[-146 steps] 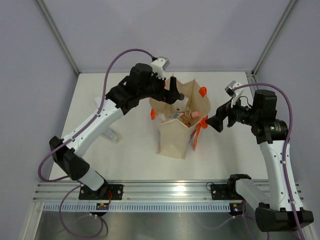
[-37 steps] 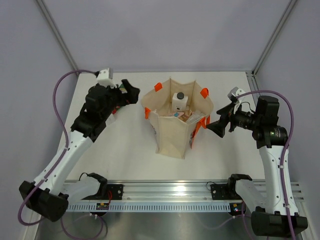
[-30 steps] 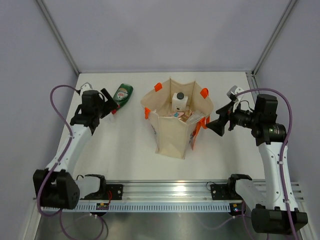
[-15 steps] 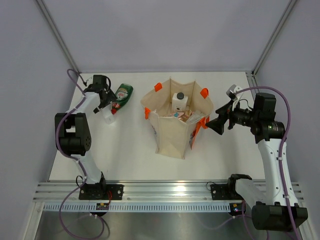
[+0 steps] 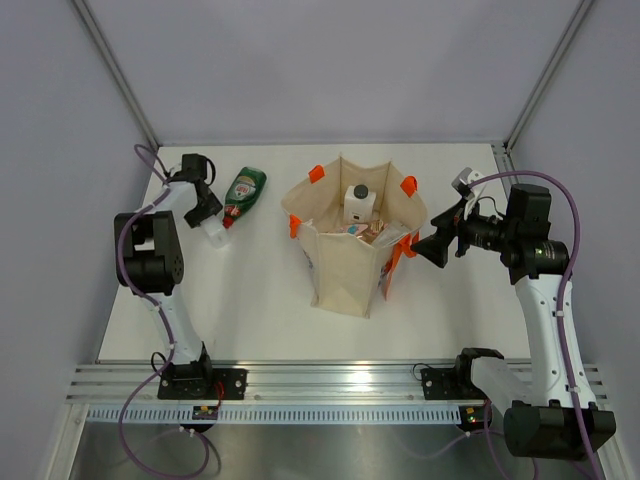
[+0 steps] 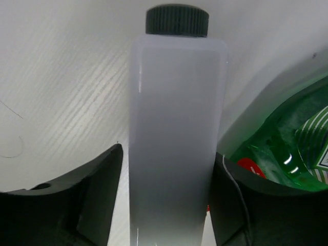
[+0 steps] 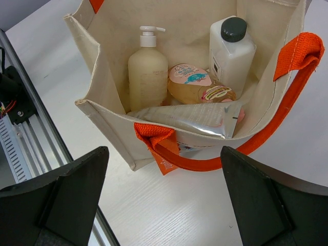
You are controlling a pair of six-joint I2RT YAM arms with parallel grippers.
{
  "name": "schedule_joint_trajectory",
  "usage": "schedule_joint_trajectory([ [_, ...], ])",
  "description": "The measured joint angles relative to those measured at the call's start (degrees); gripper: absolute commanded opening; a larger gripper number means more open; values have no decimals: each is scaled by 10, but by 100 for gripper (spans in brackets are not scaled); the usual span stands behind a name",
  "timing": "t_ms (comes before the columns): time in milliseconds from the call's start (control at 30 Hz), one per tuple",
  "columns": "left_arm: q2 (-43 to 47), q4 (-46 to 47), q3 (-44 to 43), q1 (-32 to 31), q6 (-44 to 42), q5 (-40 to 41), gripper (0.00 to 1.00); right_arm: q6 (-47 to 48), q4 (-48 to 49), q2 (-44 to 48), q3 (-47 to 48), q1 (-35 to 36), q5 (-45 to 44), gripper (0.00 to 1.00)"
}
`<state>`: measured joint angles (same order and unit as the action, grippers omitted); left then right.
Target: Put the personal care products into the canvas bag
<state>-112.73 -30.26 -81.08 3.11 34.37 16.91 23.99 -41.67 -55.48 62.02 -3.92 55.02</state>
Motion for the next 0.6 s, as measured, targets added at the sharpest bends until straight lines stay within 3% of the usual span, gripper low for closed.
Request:
schedule_joint_trajectory([
  [100, -2, 6, 3, 2, -10, -11, 26, 0, -2, 0, 0, 0, 0, 99],
  [133, -1, 9, 5, 4, -16, -16, 9, 1, -3, 0, 1, 0, 0, 100],
  [167, 0, 14, 8, 4, -21, -19, 4, 2, -7, 0, 3, 0, 0, 99],
  [367, 55, 48, 77, 10, -49, -61, 0, 21, -43, 2, 29, 0, 8, 99],
  [600, 289, 91, 266, 11, -64, -213, 0, 59, -115, -5, 76, 0, 63, 99],
])
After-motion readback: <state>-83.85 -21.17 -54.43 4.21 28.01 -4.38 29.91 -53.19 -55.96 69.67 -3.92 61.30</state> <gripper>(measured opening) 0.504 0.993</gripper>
